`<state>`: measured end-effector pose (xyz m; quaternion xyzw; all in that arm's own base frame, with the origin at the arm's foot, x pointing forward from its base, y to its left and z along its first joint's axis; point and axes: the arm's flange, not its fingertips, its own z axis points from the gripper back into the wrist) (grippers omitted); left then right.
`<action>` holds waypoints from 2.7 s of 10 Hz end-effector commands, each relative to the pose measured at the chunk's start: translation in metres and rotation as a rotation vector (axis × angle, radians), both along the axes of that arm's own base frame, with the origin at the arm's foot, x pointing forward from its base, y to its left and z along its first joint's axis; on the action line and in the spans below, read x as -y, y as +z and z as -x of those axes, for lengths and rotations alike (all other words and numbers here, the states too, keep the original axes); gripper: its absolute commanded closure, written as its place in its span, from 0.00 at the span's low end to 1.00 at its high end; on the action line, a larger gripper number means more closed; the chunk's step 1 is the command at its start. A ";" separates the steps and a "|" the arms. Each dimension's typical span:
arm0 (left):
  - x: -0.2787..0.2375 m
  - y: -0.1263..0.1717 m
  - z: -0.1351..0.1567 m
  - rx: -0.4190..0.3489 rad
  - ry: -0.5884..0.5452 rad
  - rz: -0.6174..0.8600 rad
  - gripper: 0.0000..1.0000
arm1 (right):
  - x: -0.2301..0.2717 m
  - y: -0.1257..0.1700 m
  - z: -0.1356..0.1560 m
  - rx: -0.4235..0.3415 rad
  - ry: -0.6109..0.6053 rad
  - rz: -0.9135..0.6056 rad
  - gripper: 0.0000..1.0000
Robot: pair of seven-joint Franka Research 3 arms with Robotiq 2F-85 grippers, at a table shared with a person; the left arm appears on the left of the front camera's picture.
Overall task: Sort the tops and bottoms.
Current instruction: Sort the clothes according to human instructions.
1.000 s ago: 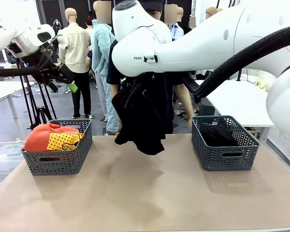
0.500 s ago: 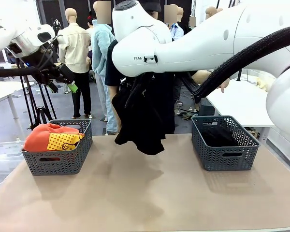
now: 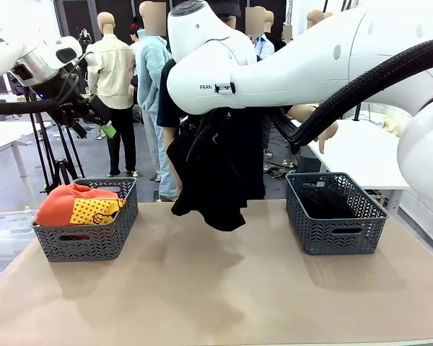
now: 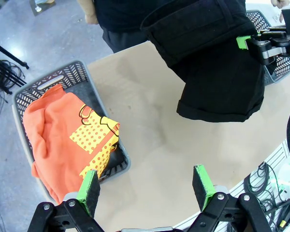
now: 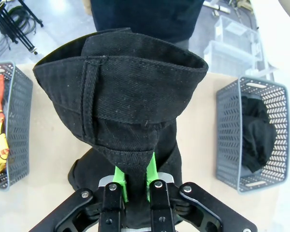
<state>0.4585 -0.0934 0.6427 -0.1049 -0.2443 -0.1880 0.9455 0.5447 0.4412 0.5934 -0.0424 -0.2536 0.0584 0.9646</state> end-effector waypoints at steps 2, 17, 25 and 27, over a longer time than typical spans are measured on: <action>-0.001 0.001 0.001 0.003 0.003 0.002 0.00 | 0.001 0.005 0.002 -0.003 -0.002 -0.015 1.00; -0.001 0.001 0.001 0.003 0.003 0.002 0.00 | 0.013 0.033 0.006 0.035 -0.005 0.014 1.00; -0.001 0.001 0.001 0.003 0.003 0.002 0.00 | 0.178 0.149 0.024 0.122 -0.290 0.045 1.00; -0.001 0.001 0.001 0.003 0.003 0.002 0.00 | 0.149 0.154 0.018 0.116 -0.226 0.020 1.00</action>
